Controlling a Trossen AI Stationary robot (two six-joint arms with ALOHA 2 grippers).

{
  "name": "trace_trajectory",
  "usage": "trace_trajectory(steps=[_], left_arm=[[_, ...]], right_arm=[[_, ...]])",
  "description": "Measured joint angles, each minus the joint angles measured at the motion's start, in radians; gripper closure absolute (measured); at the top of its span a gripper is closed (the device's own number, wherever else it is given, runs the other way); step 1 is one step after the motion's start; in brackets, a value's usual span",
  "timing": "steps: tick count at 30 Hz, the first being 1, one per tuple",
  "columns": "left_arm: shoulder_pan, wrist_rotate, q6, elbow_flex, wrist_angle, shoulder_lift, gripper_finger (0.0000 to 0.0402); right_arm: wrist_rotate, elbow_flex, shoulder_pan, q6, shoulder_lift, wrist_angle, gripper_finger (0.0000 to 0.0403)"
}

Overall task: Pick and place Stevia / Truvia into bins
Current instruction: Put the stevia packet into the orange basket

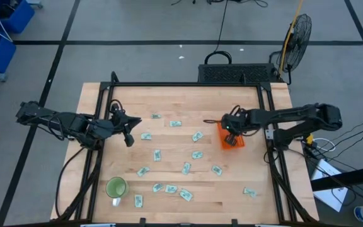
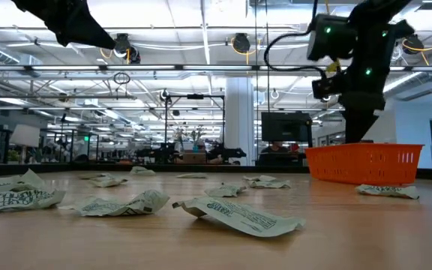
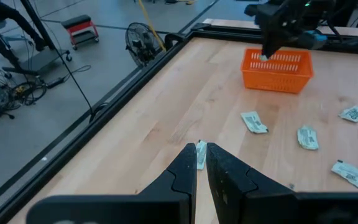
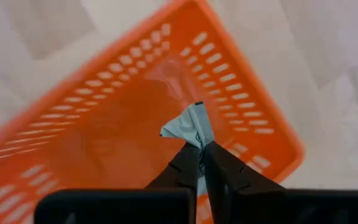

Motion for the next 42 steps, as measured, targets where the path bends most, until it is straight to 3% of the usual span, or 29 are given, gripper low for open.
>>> trace_trajectory(steps=[9, 17, 28, 34, 38, 42], left_arm=[[0.000, 0.017, -0.020, 0.000, -0.001, 0.000, 0.0357], [0.000, 0.029, -0.026, 0.000, -0.002, 0.000, 0.0357], [0.000, 0.035, -0.040, 0.000, 0.000, 0.000, 0.0357], [0.000, 0.035, -0.079, 0.000, 0.000, 0.001, 0.0357], [0.000, 0.035, -0.075, 0.000, 0.000, 0.002, 0.0357], [0.000, 0.034, -0.075, 0.000, 0.001, 0.002, 0.0357]], right_arm=[[-0.008, 0.000, -0.051, -0.149, 0.091, 0.015, 0.0371], [-0.010, 0.000, -0.053, -0.159, 0.100, 0.044, 0.0331], [-0.013, 0.041, -0.050, -0.176, -0.040, 0.038, 0.0319], [-0.143, 0.068, -0.038, -0.063, -0.123, 0.058, 0.0319], [-0.224, 0.071, 0.037, 0.022, -0.151, 0.054, 0.0319], [-0.163, 0.145, 0.154, 0.120, -0.140, -0.100, 0.0323]])
